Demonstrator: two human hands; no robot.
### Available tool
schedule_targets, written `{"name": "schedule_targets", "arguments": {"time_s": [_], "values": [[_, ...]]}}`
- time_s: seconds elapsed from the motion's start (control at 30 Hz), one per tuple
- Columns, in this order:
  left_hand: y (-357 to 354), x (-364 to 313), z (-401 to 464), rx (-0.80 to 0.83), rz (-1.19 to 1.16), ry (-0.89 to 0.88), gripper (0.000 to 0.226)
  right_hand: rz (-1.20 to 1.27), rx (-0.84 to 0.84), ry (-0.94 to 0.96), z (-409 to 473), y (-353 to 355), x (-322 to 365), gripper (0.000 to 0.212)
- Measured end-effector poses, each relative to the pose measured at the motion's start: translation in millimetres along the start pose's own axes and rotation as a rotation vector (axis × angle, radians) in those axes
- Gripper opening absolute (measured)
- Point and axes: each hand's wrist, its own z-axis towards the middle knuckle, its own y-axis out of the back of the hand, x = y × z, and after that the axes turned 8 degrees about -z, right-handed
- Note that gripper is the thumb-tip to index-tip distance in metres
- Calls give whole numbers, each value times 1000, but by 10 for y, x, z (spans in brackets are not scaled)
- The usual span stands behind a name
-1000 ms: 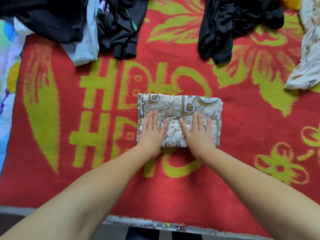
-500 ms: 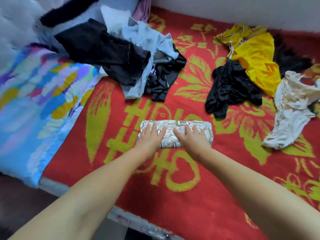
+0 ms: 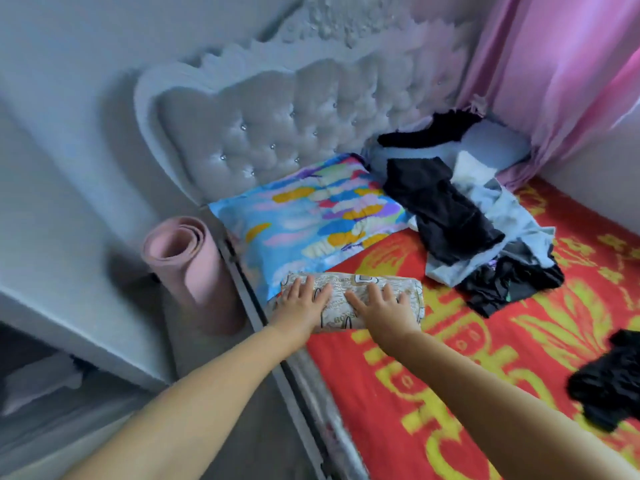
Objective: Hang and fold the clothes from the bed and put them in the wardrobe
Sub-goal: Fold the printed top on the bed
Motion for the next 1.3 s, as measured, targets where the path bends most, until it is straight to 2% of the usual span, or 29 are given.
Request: {"name": "schedule_targets", "arguments": {"time_s": [0.13, 0.3, 0.47, 0.67, 0.87, 1.17, 1.3], "values": [[88, 939, -740, -38, -63, 169, 87, -61, -15, 149, 189, 548, 1007, 78], [17, 2302, -2002, 12, -125, 390, 77, -123, 3, 353, 262, 1104, 2754, 78], [12, 3516, -3323, 11, -18, 592, 76, -114, -31, 574, 207, 1569, 4467, 80], [-49, 4275, -4390, -16, -14, 791, 70, -156, -78, 794, 201, 1968, 5775, 78], [-189, 4843, -4797, 70, -118, 912, 64, -222, -54, 923, 361, 2080, 6573, 80], [-35, 6042, -4380, 111, -148, 890, 76, -206, -28, 921, 1379, 2417, 7266, 85], [-65, 6498, -4250, 150, -153, 854, 73, -219, -3, 935, 1728, 2499, 7543, 84]]}}
